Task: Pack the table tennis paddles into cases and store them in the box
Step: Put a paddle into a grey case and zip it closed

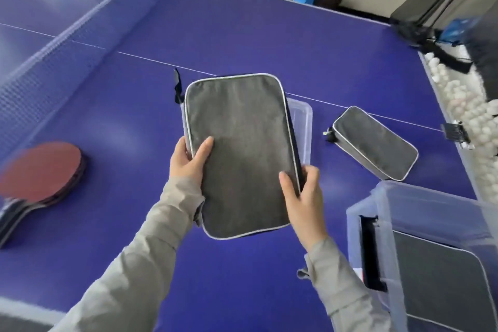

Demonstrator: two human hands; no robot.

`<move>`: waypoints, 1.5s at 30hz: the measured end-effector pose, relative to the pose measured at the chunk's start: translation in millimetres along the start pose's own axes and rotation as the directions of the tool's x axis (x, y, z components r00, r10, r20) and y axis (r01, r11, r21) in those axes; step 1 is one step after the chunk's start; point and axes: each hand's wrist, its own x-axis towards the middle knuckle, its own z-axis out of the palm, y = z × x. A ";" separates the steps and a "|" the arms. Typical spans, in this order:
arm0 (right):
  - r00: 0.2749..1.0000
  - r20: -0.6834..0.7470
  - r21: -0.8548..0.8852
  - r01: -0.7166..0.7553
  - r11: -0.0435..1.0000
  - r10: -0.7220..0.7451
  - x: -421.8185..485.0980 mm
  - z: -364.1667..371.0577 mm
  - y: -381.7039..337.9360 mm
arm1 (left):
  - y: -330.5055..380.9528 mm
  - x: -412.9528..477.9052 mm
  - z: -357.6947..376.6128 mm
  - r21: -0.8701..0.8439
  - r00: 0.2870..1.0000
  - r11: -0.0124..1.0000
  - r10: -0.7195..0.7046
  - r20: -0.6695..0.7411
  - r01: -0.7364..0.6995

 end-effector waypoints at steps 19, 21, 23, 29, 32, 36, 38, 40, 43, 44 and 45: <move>0.747 0.662 -0.257 0.165 0.952 0.049 -25.1 134.7 -168.3 | 33.2 -16.1 -214.5 0.684 0.814 0.608 -0.102 0.572 -0.404; 0.777 0.629 -0.254 0.209 0.944 -0.003 -29.5 140.2 -166.4 | 35.8 -15.9 -218.8 0.696 0.807 0.584 -0.113 0.579 -0.418; 0.859 0.510 -0.237 0.192 0.952 -0.046 -33.4 143.5 -163.9 | 35.8 -13.7 -222.3 0.684 0.817 0.602 -0.090 0.570 -0.411; 0.892 0.451 -0.076 0.032 0.997 0.006 -37.6 128.2 -146.4 | 34.8 -13.8 -225.8 0.649 0.822 0.667 -0.094 0.561 -0.366; 0.926 0.374 -0.099 -0.018 0.995 0.054 -35.7 112.6 -123.6 | 41.5 -9.0 -233.7 0.595 0.858 0.752 -0.078 0.508 -0.283; 0.932 0.334 -0.067 -0.125 0.990 0.140 -42.5 95.9 -88.2 | 54.3 -2.7 -242.7 0.379 0.914 0.920 -0.062 0.402 -0.104; 0.923 0.349 -0.038 -0.157 0.987 0.160 -51.2 96.0 -74.9 | 55.2 -1.2 -243.4 0.281 0.939 0.960 -0.085 0.334 -0.013; 0.923 0.354 -0.024 -0.153 0.988 0.152 -60.9 99.6 -65.9 | 52.2 -2.6 -240.1 0.231 0.955 0.970 -0.135 0.264 0.073; 0.928 0.349 -0.057 -0.117 0.992 0.129 -76.1 107.8 -58.9 | 44.6 -4.0 -227.9 0.105 0.969 0.969 -0.232 0.087 0.222; 0.932 0.342 -0.075 -0.101 0.992 0.121 -82.1 110.8 -57.5 | 41.8 -2.7 -224.4 0.062 0.967 0.965 -0.256 0.004 0.255; 0.938 0.328 -0.093 -0.087 0.992 0.113 -88.5 113.7 -56.4 | 39.2 -0.7 -221.3 0.027 0.955 0.958 -0.282 -0.086 0.285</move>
